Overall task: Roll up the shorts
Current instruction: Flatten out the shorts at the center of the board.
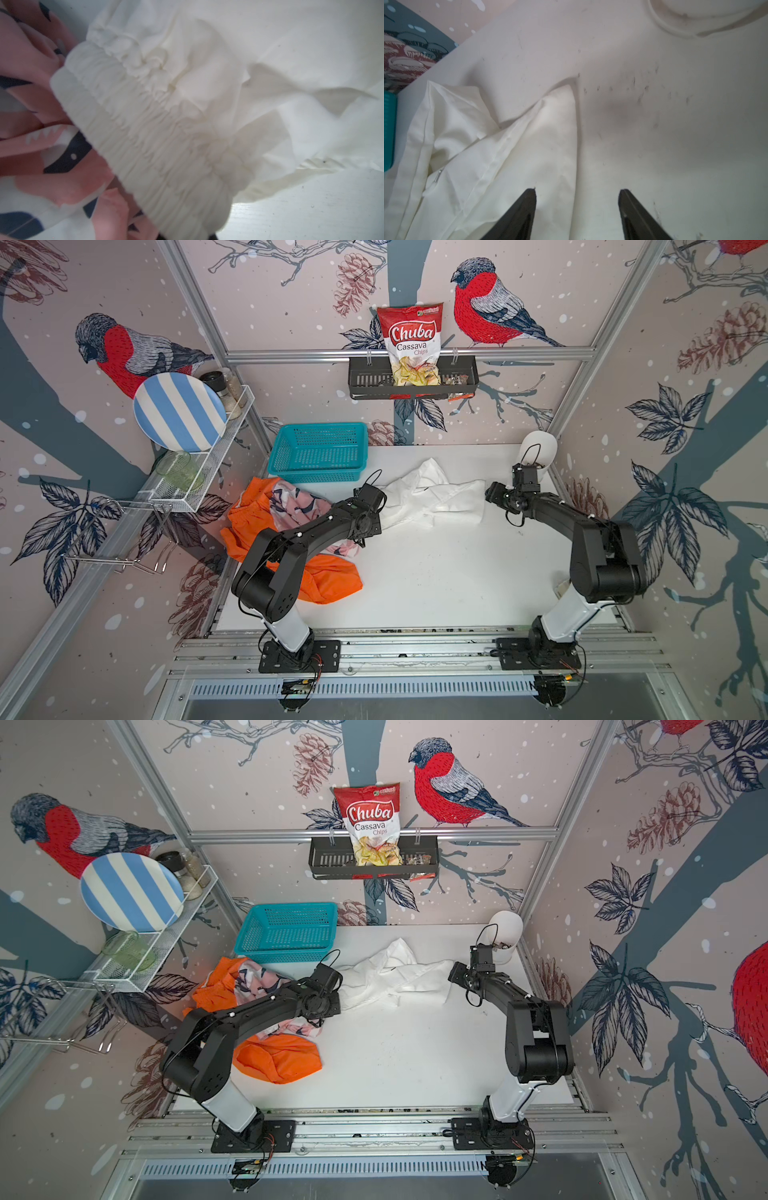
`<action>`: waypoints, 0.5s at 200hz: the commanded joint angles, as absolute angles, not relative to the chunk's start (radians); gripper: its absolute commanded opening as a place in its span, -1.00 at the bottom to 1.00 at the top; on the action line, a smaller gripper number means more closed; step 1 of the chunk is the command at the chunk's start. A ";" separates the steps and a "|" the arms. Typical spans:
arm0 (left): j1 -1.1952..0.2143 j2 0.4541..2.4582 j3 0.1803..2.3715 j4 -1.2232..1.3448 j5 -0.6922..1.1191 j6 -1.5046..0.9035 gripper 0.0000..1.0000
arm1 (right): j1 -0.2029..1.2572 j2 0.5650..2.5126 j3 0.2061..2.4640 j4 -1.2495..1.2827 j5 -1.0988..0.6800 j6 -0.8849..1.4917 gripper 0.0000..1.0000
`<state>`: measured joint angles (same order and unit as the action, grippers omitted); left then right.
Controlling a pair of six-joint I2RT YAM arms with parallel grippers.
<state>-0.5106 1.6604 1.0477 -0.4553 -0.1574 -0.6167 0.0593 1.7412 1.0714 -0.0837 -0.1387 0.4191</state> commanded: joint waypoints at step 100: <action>-0.503 1.619 1.003 -0.451 -0.135 -0.612 -1.00 | 0.044 2.102 1.447 -0.194 -0.276 0.570 0.16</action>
<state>-0.5053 1.6283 1.0046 -0.4534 -0.1345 -0.6163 0.0429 2.0594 1.3994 -0.1444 -0.2798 0.5285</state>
